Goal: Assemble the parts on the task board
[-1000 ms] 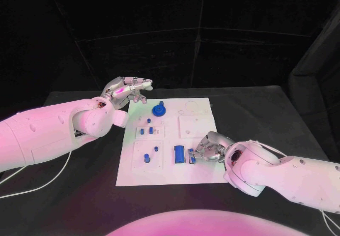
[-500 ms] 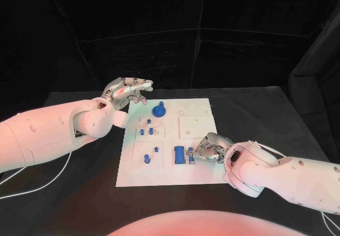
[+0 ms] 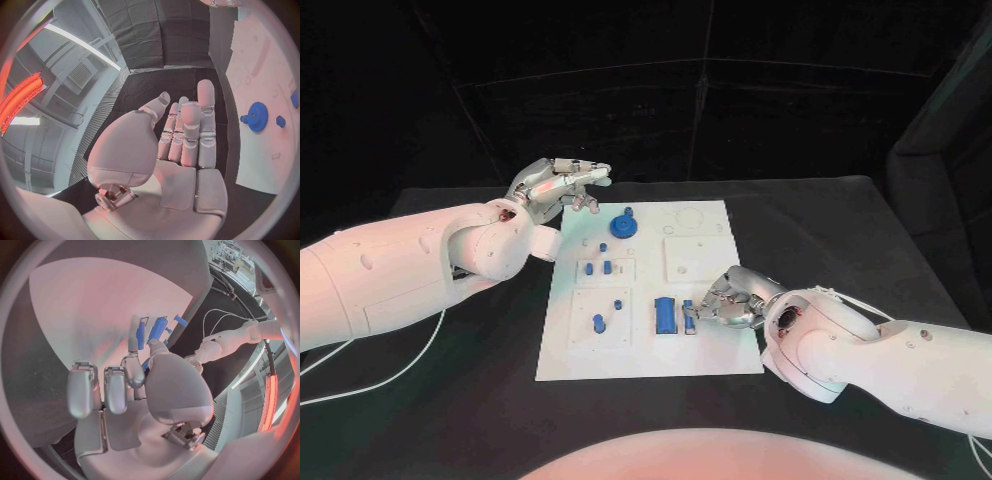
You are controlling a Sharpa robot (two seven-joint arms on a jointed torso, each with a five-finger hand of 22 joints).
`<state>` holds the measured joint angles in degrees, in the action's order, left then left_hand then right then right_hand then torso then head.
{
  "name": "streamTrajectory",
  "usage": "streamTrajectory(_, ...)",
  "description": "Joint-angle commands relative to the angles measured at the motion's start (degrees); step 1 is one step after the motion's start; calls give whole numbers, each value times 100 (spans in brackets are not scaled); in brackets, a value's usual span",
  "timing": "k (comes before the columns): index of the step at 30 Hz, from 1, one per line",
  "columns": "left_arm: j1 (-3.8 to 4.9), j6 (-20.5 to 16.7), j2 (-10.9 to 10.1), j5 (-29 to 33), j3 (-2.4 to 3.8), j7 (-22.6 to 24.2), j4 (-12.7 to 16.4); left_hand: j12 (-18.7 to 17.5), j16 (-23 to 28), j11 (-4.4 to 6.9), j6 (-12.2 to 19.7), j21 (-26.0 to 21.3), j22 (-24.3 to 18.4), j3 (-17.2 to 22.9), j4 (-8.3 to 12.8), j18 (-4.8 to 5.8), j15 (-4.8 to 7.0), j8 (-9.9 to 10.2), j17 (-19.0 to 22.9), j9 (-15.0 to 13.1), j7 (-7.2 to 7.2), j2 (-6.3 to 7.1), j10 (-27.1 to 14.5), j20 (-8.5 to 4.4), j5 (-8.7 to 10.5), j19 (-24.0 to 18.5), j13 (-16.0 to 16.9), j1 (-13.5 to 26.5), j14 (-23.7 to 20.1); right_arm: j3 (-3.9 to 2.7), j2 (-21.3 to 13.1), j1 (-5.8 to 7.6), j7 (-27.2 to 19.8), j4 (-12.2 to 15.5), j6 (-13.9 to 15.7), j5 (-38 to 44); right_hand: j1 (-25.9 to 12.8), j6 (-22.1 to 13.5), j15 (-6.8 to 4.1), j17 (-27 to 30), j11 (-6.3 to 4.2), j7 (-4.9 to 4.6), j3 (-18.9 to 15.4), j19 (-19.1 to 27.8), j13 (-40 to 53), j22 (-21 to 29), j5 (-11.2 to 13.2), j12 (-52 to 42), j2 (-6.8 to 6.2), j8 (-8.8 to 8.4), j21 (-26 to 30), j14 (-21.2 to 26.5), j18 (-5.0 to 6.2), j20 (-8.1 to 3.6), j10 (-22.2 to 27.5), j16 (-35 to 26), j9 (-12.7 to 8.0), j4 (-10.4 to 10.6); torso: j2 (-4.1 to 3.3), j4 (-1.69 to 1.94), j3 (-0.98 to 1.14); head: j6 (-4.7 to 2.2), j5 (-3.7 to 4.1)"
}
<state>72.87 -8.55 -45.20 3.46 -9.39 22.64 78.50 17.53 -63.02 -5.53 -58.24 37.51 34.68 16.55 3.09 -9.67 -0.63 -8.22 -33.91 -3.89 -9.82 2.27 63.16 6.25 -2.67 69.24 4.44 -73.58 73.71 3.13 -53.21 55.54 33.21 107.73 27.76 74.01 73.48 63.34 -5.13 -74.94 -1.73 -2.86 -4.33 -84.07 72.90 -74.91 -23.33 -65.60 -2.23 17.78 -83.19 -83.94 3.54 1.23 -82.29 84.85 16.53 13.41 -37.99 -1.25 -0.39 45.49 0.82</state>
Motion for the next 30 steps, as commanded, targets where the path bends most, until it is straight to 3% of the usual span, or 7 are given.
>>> streamTrajectory(1, 8, 69, 2, 13, 4, 17, 2, 35, 23, 0, 36, -22, -6, -4, 38, -76, -1, 11, 5, 4, -14, -10, -55, 11, -12, 44, 2, -64, -53, -1, -79, 6, -1087, 34, 412, 103, 328, -241, 30, -649, 82, -91, 68, -45, 2, -228, -9, 17, 39, -166, 6, -432, -83, -4, 29, -8, -38, -170, -4, -3, 2, -16, 2)
streamTrajectory(6, 8, 71, 7, 13, 3, 20, -2, 35, 23, 0, 36, -22, -6, -4, 38, -76, -1, 11, 5, 4, -14, -10, -55, 11, -12, 44, 2, -64, -53, -1, -151, 7, -1647, -34, 377, 275, 925, -754, 186, -694, 275, -341, 384, -39, -28, -237, 660, 86, 207, -601, 4, -441, -87, 119, 114, 19, -239, -492, -1, -11, -8, -16, 13)
streamTrajectory(10, 8, 74, 14, 13, 3, 22, -2, 35, 23, 0, 36, -22, -6, -4, 38, -76, -1, 11, 5, 4, -14, -10, -55, 11, -12, 44, 2, -64, -53, -1, -145, 7, -1783, -133, 204, 471, 1130, -931, 276, -721, 375, -459, 575, -30, -37, -237, 702, 105, 214, -834, 5, -443, -84, 211, 158, 36, -385, -635, -6, 0, -5, -19, 14)
streamTrajectory(17, 8, 71, 7, 13, 3, 19, -1, 35, 23, 0, 36, -22, -6, -4, 38, -76, -1, 11, 5, 4, -14, -10, -55, 11, -12, 44, 2, -64, -53, 0, -81, 7, -1755, -231, -84, 566, 1310, -1049, 364, -740, 469, -576, 1062, -30, -21, -267, 237, 77, 177, -1149, -12, -443, -83, 310, 202, 49, -650, -806, -8, 6, -1, -6, -2)
streamTrajectory(22, 8, 73, 6, 13, 3, 18, 1, 35, 23, 0, 36, -22, -6, -4, 38, -76, -1, 11, 5, 4, -14, -10, -55, 11, -12, 44, 2, -64, -53, 0, -5, 7, -1701, -272, -433, 576, 1091, -840, 354, -745, 458, -576, 2363, -19, 0, -287, -549, 32, -150, -1390, -30, -437, -79, 294, 251, 53, -934, -920, -6, 7, -7, 11, -9)
streamTrajectory(25, 8, 75, 10, 13, 3, 18, -1, 35, 23, 0, 36, -22, -6, -4, 38, -76, -1, 11, 5, 4, -14, -10, -55, 11, -12, 44, 2, -64, -53, 0, 25, 7, -1645, -297, -589, 575, 768, -713, 382, -754, 438, -535, 3237, -16, 14, -300, -634, -20, -373, -1426, -41, -439, -83, 316, 225, 59, -1066, -1016, -5, 0, -5, 14, -17)
streamTrajectory(30, 7, 78, 16, 13, 3, 18, -8, 35, 23, 0, 36, -22, -6, -4, 38, -76, -1, 11, 5, 4, -14, -10, -55, 11, -12, 44, 2, -64, -53, 0, 50, 6, -1598, -317, -704, 562, 417, -583, 376, -771, 473, -574, 3870, -19, 24, -321, -537, -61, -435, -1413, -55, -442, -87, 335, 212, 70, -1157, -1127, -2, -7, -5, 20, -20)
